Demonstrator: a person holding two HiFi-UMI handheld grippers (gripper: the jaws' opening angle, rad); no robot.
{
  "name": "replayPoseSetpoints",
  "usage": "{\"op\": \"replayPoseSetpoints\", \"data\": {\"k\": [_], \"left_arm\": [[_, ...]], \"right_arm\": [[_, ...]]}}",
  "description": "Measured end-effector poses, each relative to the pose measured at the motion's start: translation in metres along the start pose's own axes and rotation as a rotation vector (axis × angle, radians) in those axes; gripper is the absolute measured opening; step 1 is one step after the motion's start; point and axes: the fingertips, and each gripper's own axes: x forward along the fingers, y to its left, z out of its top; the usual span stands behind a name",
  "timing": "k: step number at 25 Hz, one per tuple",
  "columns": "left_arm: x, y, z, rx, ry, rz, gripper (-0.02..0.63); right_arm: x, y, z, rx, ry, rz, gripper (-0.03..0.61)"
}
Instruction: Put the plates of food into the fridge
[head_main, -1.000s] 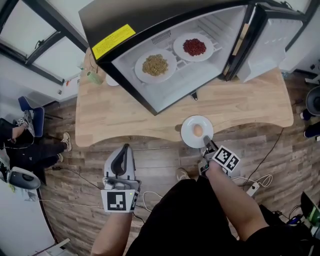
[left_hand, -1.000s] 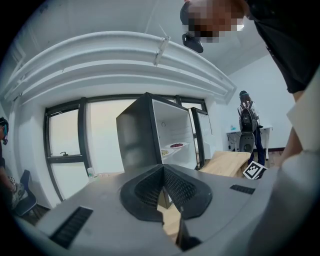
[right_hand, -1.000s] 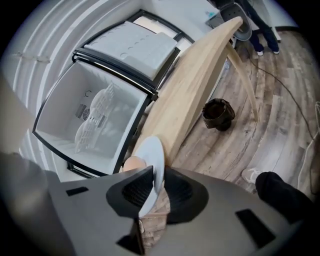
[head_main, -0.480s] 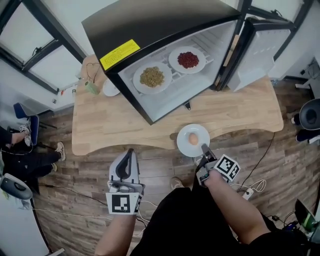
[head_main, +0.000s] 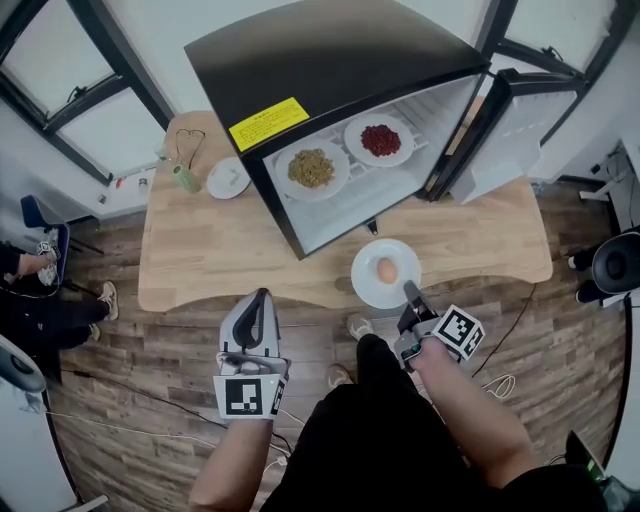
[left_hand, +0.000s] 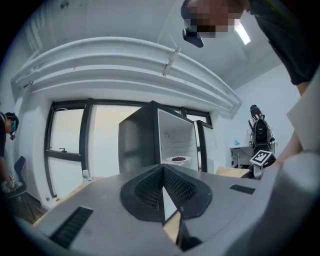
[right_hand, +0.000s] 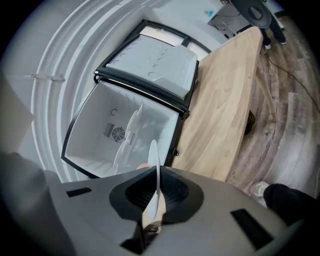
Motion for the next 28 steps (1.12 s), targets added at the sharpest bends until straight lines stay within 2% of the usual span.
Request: {"op": "replayPoseSetpoints", "data": {"k": [5, 16, 28], "left_arm": [[0.007, 0.009, 0.008, 0.022, -0.005, 0.020, 0.005], [0.046, 0.038, 0.016, 0.002, -0.005, 0.122, 0.005], [0.080, 0.067, 0.024, 0.015, 0.020, 0.217, 0.005]], "right_arm": [[0.022, 0.013, 0.006, -0.016, 0.033, 0.015, 0.032], [0.089, 0.033, 0.026, -0.043, 0.117, 0.043, 0.032], [0.161, 0.036, 0.034, -0.039, 0.205, 0.050, 0.032]]}}
